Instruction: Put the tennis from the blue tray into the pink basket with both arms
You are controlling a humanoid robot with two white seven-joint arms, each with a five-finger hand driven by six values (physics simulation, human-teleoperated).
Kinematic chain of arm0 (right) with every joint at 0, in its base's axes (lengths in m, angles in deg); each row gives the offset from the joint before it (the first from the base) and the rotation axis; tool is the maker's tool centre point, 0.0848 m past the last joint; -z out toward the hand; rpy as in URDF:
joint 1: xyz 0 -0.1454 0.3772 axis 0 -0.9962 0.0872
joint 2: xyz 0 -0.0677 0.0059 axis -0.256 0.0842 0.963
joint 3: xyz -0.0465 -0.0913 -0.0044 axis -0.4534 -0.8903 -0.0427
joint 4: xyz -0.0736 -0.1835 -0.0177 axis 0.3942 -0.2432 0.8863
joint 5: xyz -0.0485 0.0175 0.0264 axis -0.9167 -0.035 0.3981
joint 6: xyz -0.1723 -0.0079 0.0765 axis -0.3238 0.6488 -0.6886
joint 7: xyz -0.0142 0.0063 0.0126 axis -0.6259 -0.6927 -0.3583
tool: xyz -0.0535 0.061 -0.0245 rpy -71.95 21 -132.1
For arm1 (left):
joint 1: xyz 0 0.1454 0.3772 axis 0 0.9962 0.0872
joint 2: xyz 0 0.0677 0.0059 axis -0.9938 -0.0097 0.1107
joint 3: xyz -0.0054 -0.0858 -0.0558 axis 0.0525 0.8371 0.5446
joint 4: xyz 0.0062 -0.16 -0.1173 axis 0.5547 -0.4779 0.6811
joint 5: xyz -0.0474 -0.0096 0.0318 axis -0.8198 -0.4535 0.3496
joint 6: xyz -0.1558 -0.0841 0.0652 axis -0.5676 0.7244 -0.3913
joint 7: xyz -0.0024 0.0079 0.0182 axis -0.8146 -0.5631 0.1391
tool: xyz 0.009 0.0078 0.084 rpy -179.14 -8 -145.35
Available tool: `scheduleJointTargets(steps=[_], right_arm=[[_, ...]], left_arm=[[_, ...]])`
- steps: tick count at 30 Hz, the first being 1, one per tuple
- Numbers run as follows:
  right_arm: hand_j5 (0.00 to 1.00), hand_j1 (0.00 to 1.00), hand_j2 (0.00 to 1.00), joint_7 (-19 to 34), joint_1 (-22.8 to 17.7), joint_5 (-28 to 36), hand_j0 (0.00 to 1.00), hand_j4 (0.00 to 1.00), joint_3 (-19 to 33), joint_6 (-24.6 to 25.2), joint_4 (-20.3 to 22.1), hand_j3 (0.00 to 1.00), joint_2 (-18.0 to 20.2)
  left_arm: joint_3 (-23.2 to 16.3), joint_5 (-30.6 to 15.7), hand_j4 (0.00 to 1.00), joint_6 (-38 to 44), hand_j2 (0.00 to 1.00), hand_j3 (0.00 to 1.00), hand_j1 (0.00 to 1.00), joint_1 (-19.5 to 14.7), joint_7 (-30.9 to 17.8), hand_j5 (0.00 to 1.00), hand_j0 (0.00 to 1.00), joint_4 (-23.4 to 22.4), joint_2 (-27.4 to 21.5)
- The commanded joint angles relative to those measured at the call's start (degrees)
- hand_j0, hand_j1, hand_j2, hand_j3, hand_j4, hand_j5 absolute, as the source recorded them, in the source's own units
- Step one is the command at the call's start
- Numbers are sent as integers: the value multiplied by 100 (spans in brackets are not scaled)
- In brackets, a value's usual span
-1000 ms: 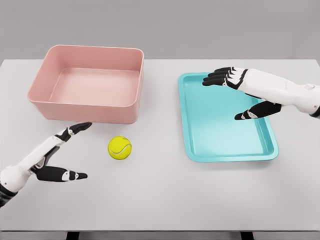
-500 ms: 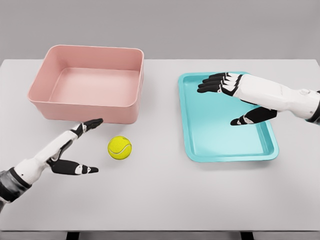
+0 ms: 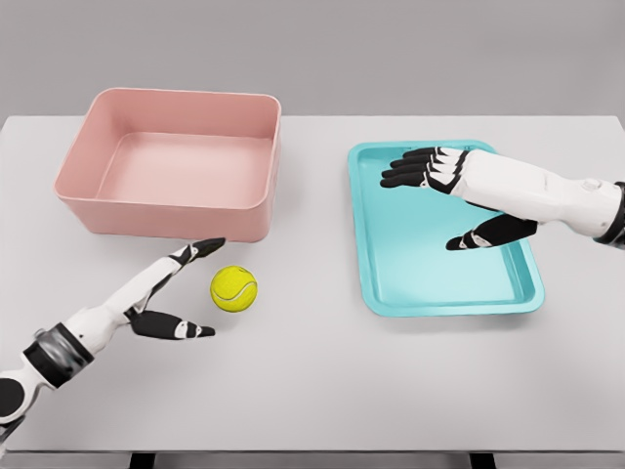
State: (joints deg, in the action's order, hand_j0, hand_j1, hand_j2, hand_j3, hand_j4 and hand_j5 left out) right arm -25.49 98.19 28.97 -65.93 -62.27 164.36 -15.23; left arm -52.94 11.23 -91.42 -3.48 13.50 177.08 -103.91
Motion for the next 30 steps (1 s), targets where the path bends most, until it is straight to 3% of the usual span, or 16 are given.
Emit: scheduleJointTargets(steps=[1, 22, 30], right_arm=[[100, 100, 100, -3, 0, 32, 100, 100, 6, 18, 2, 100, -4], [100, 100, 100, -3, 17, 41, 100, 100, -29, 18, 11, 100, -39], [100, 100, 100, -3, 17, 50, 100, 100, -38, 18, 2, 100, -57]], left_arm=[[-14, 104, 100, 73, 100, 100, 100, 0, 4, 100, 100, -6, 62], [-207, 693, 100, 776, 100, 100, 100, -352, 4, 100, 100, -14, 554], [-287, 693, 98, 943, 98, 98, 98, -431, 4, 98, 98, -23, 563]])
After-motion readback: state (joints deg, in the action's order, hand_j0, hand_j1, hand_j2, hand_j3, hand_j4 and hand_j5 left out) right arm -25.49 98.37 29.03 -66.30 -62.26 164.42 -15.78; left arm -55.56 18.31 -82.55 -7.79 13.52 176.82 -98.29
